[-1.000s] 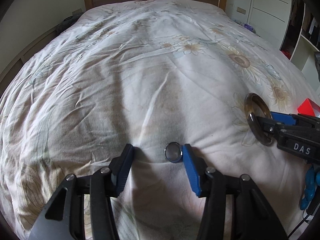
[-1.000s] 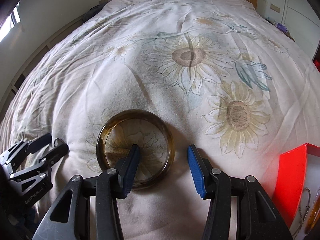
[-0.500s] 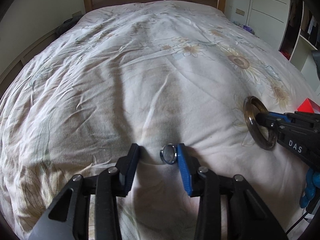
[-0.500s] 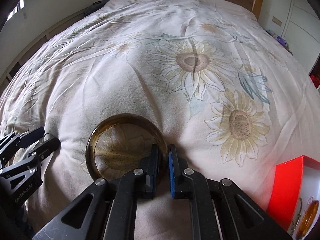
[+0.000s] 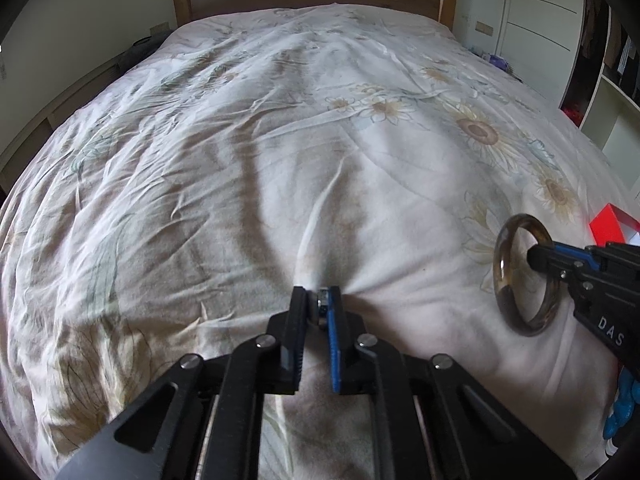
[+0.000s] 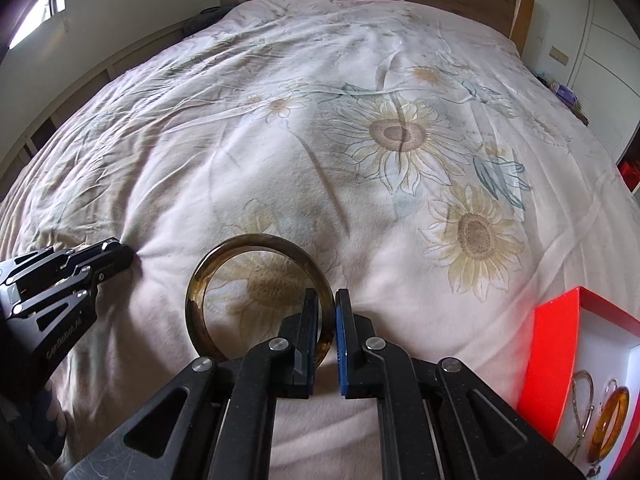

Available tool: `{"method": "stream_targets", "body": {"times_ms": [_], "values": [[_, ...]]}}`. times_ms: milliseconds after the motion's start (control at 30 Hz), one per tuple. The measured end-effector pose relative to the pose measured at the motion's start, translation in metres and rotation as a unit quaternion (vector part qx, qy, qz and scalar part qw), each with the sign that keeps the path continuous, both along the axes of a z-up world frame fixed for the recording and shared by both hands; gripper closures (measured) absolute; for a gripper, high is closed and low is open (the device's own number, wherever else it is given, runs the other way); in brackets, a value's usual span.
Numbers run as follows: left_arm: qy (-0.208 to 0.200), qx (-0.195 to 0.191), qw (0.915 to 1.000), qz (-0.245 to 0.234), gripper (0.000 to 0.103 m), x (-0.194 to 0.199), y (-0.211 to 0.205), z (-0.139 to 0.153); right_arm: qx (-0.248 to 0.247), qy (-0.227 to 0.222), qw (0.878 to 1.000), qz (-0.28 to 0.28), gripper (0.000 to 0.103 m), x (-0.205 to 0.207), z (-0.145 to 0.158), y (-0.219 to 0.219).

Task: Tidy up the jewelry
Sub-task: 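Carry the ring and dark bangle over to the red box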

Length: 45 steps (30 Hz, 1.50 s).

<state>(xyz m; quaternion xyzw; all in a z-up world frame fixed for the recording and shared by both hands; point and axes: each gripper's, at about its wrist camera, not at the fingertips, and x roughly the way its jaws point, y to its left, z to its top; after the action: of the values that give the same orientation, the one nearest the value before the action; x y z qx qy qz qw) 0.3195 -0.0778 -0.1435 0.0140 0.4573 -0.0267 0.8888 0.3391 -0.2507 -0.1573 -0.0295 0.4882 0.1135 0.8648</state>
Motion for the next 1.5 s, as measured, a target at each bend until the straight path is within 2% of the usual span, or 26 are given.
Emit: {"method": "stream_targets", "body": {"times_ms": [267, 567, 1300, 1500], "values": [[0.006, -0.072, 0.9973, 0.014, 0.096, 0.001, 0.019, -0.002, 0.009, -0.001, 1.000, -0.003, 0.095, -0.003, -0.001, -0.002], [0.003, -0.109, 0.9939, 0.014, 0.096, -0.001, 0.029, -0.004, 0.033, -0.005, 0.999, -0.012, 0.095, -0.003, -0.006, -0.008], [-0.016, -0.088, 0.9959, 0.011, 0.100, -0.018, 0.031, 0.018, 0.040, -0.025, 0.999, -0.013, 0.095, -0.017, 0.015, -0.007], [-0.006, -0.109, 0.9940, 0.012, 0.100, -0.017, 0.036, 0.012, 0.043, -0.025, 0.999, -0.014, 0.095, -0.019, 0.015, -0.008]]}}
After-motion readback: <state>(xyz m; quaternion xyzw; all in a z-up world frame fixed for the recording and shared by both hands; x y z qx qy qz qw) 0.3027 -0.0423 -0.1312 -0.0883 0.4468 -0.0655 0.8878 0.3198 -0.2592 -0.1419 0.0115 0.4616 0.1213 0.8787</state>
